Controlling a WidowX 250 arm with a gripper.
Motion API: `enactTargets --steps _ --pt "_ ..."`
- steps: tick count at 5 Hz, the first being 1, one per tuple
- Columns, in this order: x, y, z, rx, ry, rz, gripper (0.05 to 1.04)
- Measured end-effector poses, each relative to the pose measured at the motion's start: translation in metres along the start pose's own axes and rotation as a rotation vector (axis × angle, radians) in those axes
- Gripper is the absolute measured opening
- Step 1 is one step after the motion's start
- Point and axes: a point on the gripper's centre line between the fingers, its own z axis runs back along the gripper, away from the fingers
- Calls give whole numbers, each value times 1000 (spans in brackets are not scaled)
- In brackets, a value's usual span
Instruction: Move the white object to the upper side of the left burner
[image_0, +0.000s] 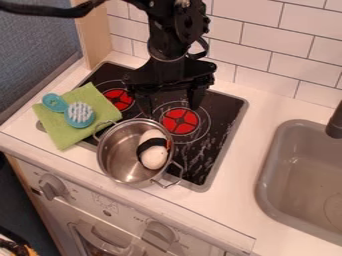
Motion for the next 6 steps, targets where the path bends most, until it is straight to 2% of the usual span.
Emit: enactTargets --steps 1,2,4,6 --pt "-6 4 -5 21 21 0 1001" --pt "-14 17 -1 53 23 -3 1001" --pt "-21 40 1 47 40 50 1001" --pt "-38 33 -35 2 129 23 1001"
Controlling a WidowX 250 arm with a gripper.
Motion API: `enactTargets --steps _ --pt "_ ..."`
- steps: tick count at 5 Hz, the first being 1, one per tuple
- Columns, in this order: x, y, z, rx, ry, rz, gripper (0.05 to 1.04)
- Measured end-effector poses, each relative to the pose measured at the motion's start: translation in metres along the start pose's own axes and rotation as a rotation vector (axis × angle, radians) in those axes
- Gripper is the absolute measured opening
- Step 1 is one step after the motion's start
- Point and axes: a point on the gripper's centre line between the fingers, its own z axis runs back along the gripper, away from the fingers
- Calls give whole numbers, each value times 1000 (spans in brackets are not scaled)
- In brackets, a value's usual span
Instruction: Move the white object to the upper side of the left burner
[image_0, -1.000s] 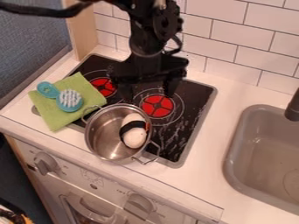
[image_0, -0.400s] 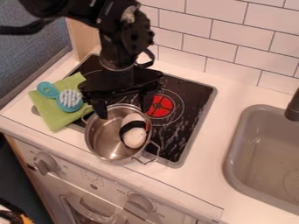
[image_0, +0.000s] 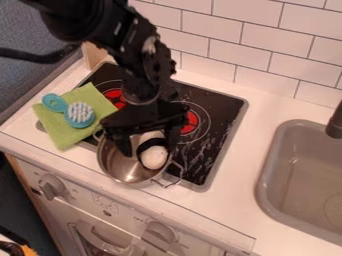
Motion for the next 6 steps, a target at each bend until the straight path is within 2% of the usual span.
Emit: enactTargets --steps 1,2,3,4,5,6 --pt "-8 3 -16 -81 29 29 1001" --pt "-14 3 -26 -38 45 6 945" --pt "-12 1 -26 -39 12 14 703" --pt "-11 2 -26 -39 11 16 618" --pt "-11 1 -25 -45 13 27 617" --pt "-3 -7 -15 -77 2 18 617"
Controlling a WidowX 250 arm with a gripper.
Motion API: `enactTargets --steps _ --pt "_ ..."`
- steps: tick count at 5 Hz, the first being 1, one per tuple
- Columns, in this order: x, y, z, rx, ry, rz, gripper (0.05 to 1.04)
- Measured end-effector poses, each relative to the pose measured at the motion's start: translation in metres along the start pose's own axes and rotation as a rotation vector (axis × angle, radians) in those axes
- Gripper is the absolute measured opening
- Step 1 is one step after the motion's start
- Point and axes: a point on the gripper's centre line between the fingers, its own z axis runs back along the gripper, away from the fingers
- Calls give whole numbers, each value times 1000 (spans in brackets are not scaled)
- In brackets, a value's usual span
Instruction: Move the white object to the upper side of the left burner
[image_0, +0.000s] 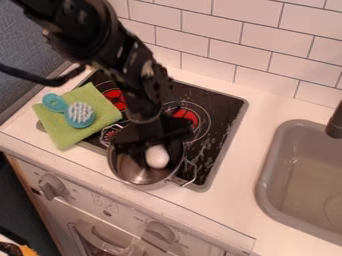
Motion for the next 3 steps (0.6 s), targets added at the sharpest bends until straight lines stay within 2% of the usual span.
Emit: enactTargets --steps 2,3 --pt "31 -14 31 -30 -80 -2 617" --pt "55 -9 41 -37 -116 47 617"
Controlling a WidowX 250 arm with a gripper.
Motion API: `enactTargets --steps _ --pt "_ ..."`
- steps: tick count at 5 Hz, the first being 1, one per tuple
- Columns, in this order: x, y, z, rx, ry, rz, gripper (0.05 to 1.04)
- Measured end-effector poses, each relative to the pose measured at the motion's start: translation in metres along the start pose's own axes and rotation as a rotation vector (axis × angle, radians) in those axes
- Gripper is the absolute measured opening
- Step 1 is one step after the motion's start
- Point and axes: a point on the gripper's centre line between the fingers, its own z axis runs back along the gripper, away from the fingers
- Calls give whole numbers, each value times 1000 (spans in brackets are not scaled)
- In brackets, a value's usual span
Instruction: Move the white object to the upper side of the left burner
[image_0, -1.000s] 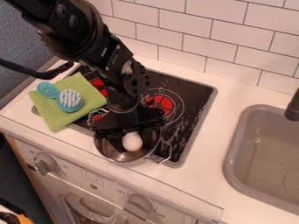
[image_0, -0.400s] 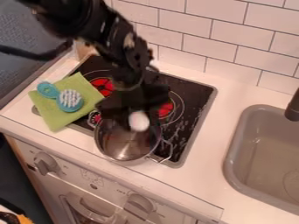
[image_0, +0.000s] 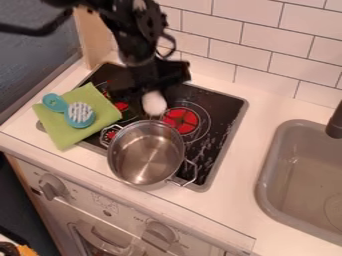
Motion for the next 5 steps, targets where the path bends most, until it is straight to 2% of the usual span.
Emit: enactTargets --steps 1,2,4,5 --pt "27 2 -1 -16 -30 31 617" --pt "64 13 -28 -17 -26 88 617" --pt "88 31 -67 49 -20 99 617" --pt "93 36 -85 67 -5 102 617"
